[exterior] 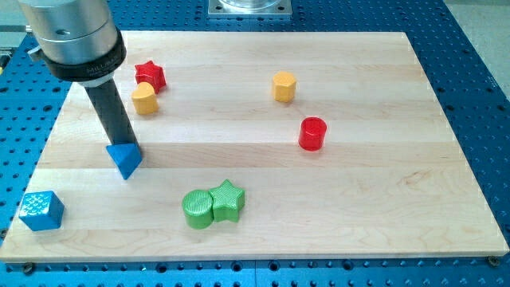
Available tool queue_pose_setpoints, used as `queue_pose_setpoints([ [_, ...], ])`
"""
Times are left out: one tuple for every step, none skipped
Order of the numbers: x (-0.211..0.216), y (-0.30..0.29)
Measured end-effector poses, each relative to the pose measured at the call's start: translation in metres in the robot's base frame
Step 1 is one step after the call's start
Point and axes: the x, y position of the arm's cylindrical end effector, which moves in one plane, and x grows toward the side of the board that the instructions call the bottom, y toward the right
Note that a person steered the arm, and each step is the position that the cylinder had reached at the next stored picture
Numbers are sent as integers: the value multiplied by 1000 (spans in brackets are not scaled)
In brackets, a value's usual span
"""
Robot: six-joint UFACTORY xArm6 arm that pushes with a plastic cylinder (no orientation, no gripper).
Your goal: Place the triangle right to the cube
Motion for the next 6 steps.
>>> queue_pose_setpoints([
  [0, 46],
  [0, 66],
  [4, 38],
  [32, -11],
  [52, -29],
  [53, -25],
])
